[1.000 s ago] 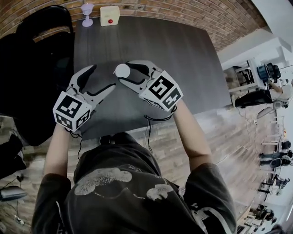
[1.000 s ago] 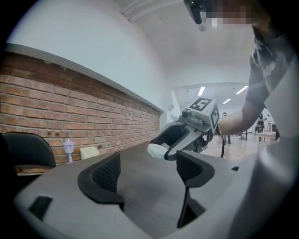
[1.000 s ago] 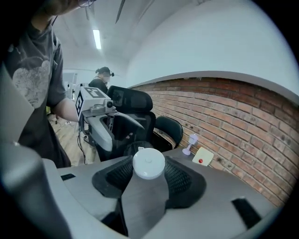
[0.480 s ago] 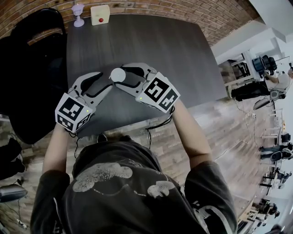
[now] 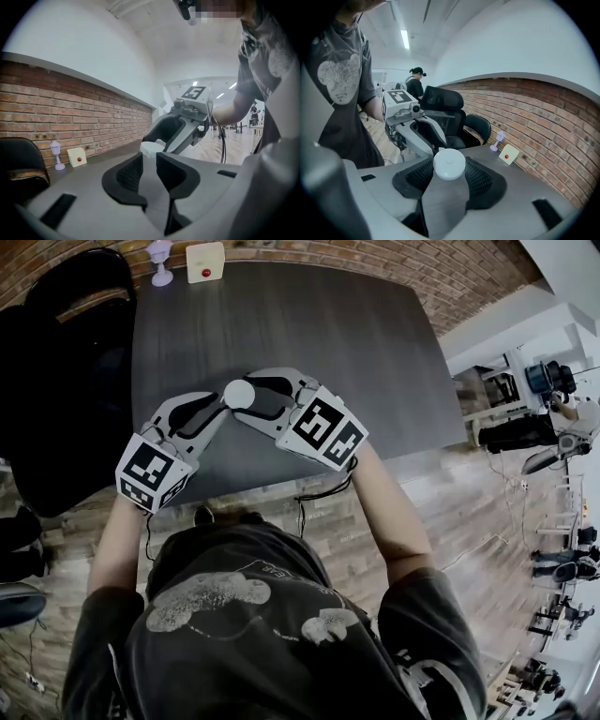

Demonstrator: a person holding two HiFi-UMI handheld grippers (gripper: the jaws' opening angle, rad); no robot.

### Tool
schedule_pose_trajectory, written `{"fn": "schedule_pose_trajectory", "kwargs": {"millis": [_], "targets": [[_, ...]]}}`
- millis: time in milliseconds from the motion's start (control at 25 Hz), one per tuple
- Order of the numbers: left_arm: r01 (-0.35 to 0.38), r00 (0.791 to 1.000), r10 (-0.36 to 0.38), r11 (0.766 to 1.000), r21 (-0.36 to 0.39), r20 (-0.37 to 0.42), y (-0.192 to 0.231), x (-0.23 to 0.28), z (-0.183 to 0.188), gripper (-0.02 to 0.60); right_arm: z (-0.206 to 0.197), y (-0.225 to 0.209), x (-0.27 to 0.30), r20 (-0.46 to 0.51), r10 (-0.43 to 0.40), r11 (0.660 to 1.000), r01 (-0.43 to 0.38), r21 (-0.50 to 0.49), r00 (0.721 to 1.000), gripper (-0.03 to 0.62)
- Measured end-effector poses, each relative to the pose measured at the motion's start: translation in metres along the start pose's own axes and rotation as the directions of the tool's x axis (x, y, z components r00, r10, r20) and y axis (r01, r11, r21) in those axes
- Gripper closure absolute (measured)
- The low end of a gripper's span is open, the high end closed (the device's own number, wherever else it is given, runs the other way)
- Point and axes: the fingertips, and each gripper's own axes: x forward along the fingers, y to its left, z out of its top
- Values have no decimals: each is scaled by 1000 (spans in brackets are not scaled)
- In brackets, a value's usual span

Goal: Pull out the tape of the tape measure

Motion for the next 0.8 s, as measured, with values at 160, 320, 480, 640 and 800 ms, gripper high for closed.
{"fn": "schedule_pose_trajectory", "kwargs": {"millis": [160, 320, 480, 640, 800], "targets": [[-25, 1000, 25, 1000, -5, 4, -3, -1, 2, 524, -1, 3, -2, -6, 4, 999, -4, -42, 1000, 362], [-28, 1000, 28, 1000, -2, -9, -9, -2, 0, 528, 0, 9, -7, 3, 5, 997, -5, -75, 1000, 362], [-26, 1000, 26, 1000, 12, -12, -16, -1, 0, 532, -2, 14, -12, 1, 10, 997, -10, -81, 1000, 362], [-26, 999, 27, 998, 50, -20, -20, 0, 0, 566, -1, 17, -17, 5, 19, 996, -19, -92, 1000, 362], [-25, 1000, 26, 998, 63, -13, -25, 1, 3, 568, -3, 19, -22, 14, 19, 996, -18, -89, 1000, 362]]}}
